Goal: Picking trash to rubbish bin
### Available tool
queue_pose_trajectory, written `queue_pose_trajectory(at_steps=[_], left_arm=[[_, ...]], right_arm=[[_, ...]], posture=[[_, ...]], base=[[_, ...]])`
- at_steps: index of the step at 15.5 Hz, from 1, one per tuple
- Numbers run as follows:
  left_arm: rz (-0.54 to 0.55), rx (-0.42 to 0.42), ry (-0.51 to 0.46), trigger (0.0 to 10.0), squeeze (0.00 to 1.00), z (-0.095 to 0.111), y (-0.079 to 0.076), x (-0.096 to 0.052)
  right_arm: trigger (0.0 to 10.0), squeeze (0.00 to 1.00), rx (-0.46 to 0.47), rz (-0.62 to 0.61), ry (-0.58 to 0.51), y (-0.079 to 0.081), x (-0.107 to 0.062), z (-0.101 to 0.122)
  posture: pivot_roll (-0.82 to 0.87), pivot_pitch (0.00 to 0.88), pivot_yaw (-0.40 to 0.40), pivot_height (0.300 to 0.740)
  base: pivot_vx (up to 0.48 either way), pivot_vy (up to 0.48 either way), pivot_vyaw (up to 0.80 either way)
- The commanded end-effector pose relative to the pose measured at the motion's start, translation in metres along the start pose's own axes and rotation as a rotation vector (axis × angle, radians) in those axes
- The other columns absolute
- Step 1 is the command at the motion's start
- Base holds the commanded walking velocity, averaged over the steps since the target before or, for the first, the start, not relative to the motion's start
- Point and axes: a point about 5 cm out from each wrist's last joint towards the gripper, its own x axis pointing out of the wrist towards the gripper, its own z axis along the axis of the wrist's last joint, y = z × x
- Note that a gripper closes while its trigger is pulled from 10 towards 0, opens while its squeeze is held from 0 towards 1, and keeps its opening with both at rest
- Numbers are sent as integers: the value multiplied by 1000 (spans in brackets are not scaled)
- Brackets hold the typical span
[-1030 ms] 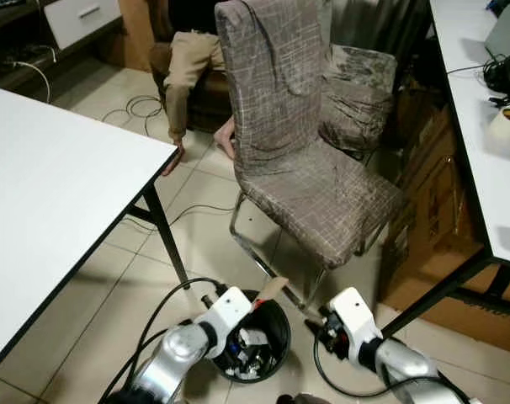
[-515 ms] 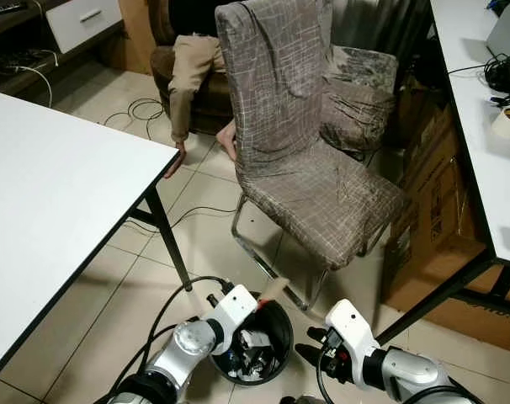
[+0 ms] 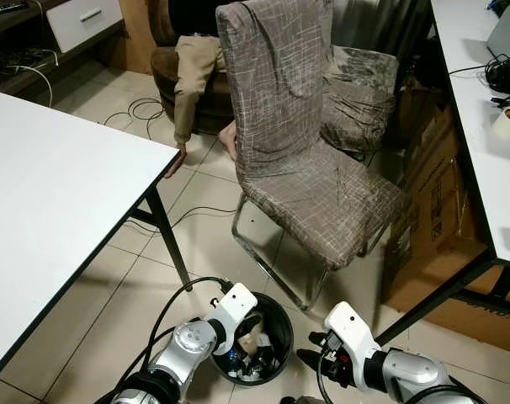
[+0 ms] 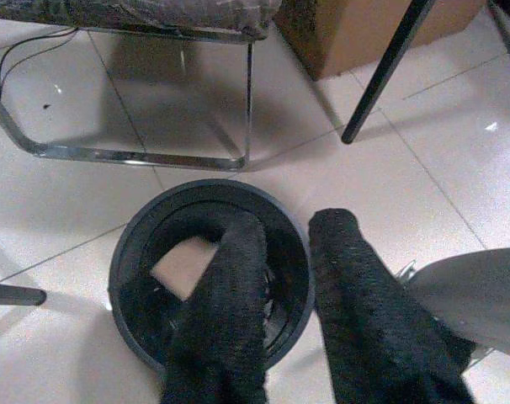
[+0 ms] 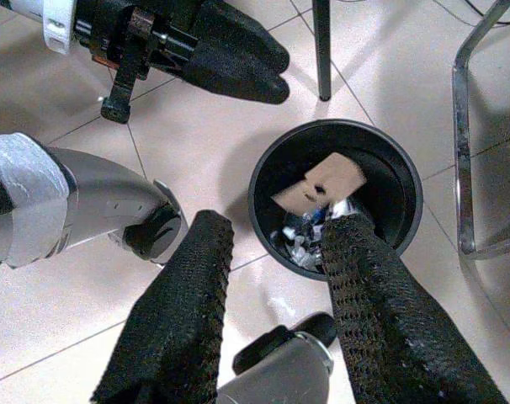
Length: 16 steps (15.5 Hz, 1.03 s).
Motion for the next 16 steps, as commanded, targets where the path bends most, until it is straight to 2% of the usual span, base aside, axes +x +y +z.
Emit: queue_pose_trajectory(at_steps=[1, 3, 4, 5, 6, 7, 8, 10, 11, 13, 16], left_arm=[[-25, -22, -26, 10000, 1000, 3, -2, 1], [-16, -9, -51, 10000, 1000, 4, -3, 1], [56, -25, -137, 10000, 157, 11, 6, -5], [115, -51, -192, 10000, 0, 15, 15, -12], [226, -123, -343, 10000, 0, 29, 31, -35], [266, -127, -405, 10000, 0, 35, 36, -51], [315, -100, -460, 10000, 0, 41, 37, -77], [377, -123, -462, 10000, 0, 36, 29, -106], [393, -151, -441, 10000, 0, 31, 22, -117], [420, -217, -415, 10000, 0, 33, 11, -131], [419, -246, -426, 10000, 0, 41, 9, -134]], right_arm=[[10000, 0, -19, -2, -5, -1, -2, 5], [10000, 0, -25, -13, -9, -2, -2, 6], [10000, 0, -43, -53, -41, -4, -3, 11], [10000, 0, -49, -106, -78, -7, -3, 16], [10000, 0, -14, -255, -184, -17, -5, 30], [10000, 0, 11, -314, -229, -19, -6, 35], [10000, 0, 51, -383, -283, -21, -9, 42], [10000, 0, 118, -456, -347, -21, -12, 50], [10000, 0, 139, -475, -363, -21, -12, 54], [10000, 0, 165, -477, -382, -20, -7, 60], [10000, 0, 181, -498, -405, -22, -4, 65]], posture=[[-93, 91, -23, 740], [-90, 91, -26, 740], [-80, 89, -19, 740], [-78, 88, -18, 740], [-50, 82, -26, 740], [-32, 79, -35, 740], [-9, 75, -48, 740], [20, 72, -67, 740], [34, 70, -81, 740], [55, 72, -99, 740], [59, 72, -101, 740]], base=[[0, 0, 0], [0, 0, 0], [0, 0, 0], [0, 0, 0], [0, 0, 0], [0, 0, 0], [0, 0, 0], [0, 0, 0], [0, 0, 0], [0, 0, 0], [-271, 0, 0]])
